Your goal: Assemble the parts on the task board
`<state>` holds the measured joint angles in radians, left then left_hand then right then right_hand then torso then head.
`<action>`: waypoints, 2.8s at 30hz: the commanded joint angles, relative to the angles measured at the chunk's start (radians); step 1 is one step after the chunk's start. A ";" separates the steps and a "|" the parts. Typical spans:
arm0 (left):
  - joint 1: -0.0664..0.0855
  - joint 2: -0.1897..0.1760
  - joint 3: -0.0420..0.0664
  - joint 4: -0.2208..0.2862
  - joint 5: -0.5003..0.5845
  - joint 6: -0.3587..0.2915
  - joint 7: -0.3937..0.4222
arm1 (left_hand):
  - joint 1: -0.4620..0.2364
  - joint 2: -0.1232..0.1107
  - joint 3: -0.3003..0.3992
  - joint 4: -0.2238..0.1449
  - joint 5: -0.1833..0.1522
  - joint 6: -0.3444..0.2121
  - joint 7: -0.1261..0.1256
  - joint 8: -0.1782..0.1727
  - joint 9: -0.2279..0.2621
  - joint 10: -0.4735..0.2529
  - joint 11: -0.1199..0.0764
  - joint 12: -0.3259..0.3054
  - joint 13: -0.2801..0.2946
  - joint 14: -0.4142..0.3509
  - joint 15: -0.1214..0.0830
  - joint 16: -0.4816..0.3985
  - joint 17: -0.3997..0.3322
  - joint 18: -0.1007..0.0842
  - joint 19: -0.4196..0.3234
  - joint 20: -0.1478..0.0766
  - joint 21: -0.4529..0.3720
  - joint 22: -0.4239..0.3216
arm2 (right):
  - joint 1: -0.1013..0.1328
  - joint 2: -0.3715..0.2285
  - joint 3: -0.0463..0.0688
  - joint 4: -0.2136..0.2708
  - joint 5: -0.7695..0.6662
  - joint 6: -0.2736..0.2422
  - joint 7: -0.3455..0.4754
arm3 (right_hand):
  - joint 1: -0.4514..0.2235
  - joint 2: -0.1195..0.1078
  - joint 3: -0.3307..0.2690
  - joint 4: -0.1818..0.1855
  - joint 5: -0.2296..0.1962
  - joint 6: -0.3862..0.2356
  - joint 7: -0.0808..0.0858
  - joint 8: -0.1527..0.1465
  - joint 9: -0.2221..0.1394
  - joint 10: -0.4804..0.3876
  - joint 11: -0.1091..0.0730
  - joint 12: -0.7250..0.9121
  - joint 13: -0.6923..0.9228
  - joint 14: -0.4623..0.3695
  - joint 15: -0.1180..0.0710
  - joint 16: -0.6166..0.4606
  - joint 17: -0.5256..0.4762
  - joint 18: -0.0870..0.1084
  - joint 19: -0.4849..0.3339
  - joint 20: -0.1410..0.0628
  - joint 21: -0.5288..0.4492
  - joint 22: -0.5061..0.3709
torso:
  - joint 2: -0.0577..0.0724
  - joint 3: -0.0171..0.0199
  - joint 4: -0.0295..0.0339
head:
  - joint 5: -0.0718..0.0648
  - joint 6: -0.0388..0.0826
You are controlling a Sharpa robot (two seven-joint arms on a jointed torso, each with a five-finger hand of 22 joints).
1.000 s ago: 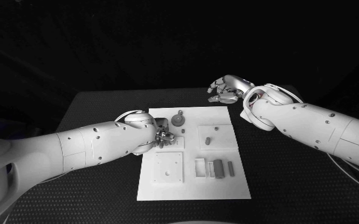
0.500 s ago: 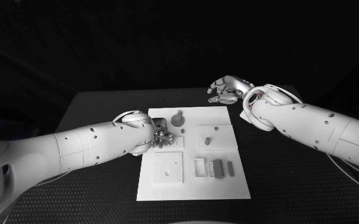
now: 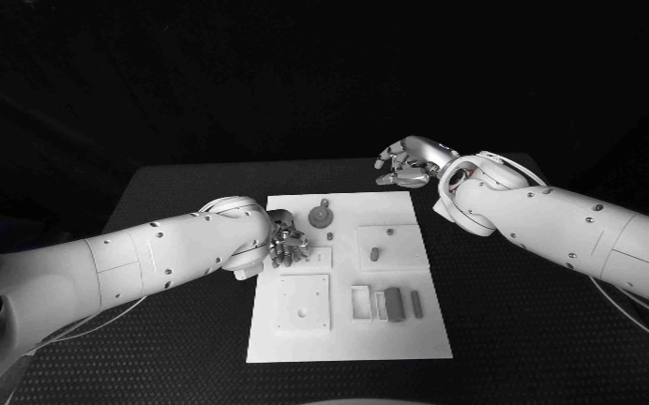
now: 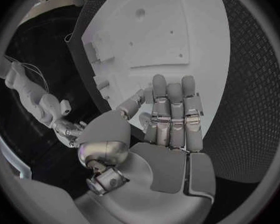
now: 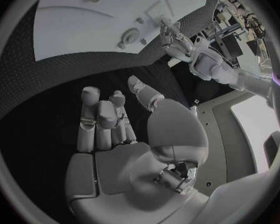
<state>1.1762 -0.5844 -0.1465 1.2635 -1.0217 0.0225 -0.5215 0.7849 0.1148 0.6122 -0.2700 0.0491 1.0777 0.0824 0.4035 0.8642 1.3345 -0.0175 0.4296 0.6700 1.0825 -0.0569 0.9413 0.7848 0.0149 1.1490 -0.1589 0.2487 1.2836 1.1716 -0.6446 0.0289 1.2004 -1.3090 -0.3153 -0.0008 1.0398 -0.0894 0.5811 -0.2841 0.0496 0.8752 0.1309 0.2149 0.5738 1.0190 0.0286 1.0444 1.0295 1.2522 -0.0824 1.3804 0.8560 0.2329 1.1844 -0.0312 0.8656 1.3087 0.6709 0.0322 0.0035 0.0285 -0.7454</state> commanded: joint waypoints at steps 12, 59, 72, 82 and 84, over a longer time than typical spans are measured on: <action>0.021 0.040 0.002 -0.047 0.024 0.142 -0.040 | 0.002 -0.005 0.002 -0.013 -0.001 0.061 -0.053 0.000 0.001 -0.026 -0.010 0.003 0.001 -0.004 -0.002 0.006 -0.003 0.004 0.003 0.002 -0.007 0.004 | -0.002 0.009 0.000 -0.006 -0.001 0.016 -0.004 | -0.007 0.001 -0.002 0.002 0.001 0.008 0.014 -0.006 -0.002 0.000 0.003 0.004 -0.001 0.000 0.003 -0.005 0.001 0.029 0.000 -0.004 -0.005 0.015 | 0.001 -0.0005 0.0003 | 0.001 -0.003; 0.033 0.090 0.000 -0.093 -0.032 0.181 -0.046 | 0.034 -0.026 -0.091 -0.018 -0.001 0.065 -0.056 0.002 0.018 -0.019 -0.016 0.018 0.010 -0.001 -0.007 0.033 -0.012 0.008 0.014 -0.001 -0.008 0.027 | -0.002 0.012 0.000 -0.005 -0.001 0.017 -0.005 | -0.007 0.001 -0.001 0.001 0.001 0.008 0.014 -0.006 -0.002 -0.001 0.003 0.005 -0.002 0.000 0.003 -0.005 0.001 0.029 0.000 -0.004 -0.006 0.015 | 0.000 -0.0007 0.0008 | -0.001 -0.010; 0.032 0.096 -0.001 -0.090 -0.102 0.130 -0.029 | 0.035 -0.019 -0.096 -0.018 -0.001 0.065 -0.056 0.001 0.019 -0.020 -0.016 0.019 0.010 -0.002 -0.008 0.034 -0.014 0.008 0.015 -0.002 -0.010 0.027 | -0.002 0.010 0.000 -0.004 -0.001 0.017 -0.004 | -0.007 0.001 0.000 0.001 0.001 0.008 0.014 -0.006 -0.002 -0.001 0.003 0.005 -0.002 0.000 0.003 -0.005 0.001 0.029 0.000 -0.004 -0.006 0.015 | 0.000 -0.0012 0.0011 | -0.003 -0.010; 0.032 0.085 -0.002 -0.070 -0.124 0.095 -0.021 | 0.046 -0.013 -0.095 -0.020 -0.001 0.066 -0.057 0.001 0.020 -0.019 -0.017 0.020 0.011 -0.001 -0.009 0.036 -0.016 0.009 0.016 -0.003 -0.011 0.028 | -0.002 0.009 0.000 -0.004 -0.001 0.017 -0.003 | -0.009 0.000 -0.001 0.001 0.001 0.008 0.014 -0.006 -0.003 -0.001 0.003 0.005 -0.002 0.000 0.003 -0.005 0.001 0.029 0.001 -0.004 -0.006 0.015 | 0.001 -0.0012 0.0017 | -0.005 -0.010; 0.031 0.084 -0.002 -0.068 -0.132 0.090 -0.020 | 0.047 -0.013 -0.095 -0.020 -0.001 0.066 -0.057 0.001 0.021 -0.019 -0.017 0.020 0.011 -0.001 -0.009 0.036 -0.016 0.009 0.016 -0.003 -0.011 0.028 | -0.002 0.009 0.000 -0.004 -0.001 0.017 -0.003 | -0.009 0.001 -0.001 0.002 0.001 0.008 0.014 -0.006 -0.003 -0.001 0.003 0.005 -0.002 0.000 0.003 -0.005 0.001 0.029 0.001 -0.004 -0.006 0.015 | 0.001 -0.0011 0.0019 | -0.005 -0.010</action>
<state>1.2071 -0.5007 -0.1482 1.1916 -1.1291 0.1406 -0.5570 0.8233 0.0981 0.5167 -0.2876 0.0451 1.1254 0.0478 0.4012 0.8835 1.3165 -0.0293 0.4450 0.6797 1.0823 -0.0567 0.9712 0.7700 0.0149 1.1599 -0.1625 0.2442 1.3076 1.1697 -0.6353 0.0287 1.1953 -1.3089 -0.3077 -0.0076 1.0399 -0.0895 0.5811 -0.2841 0.0496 0.8750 0.1312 0.2149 0.5723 1.0189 0.0286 1.0436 1.0281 1.2522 -0.0824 1.3804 0.8560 0.2329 1.1844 -0.0312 0.8656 1.3086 0.6713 0.0311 0.0050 0.0237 -0.7554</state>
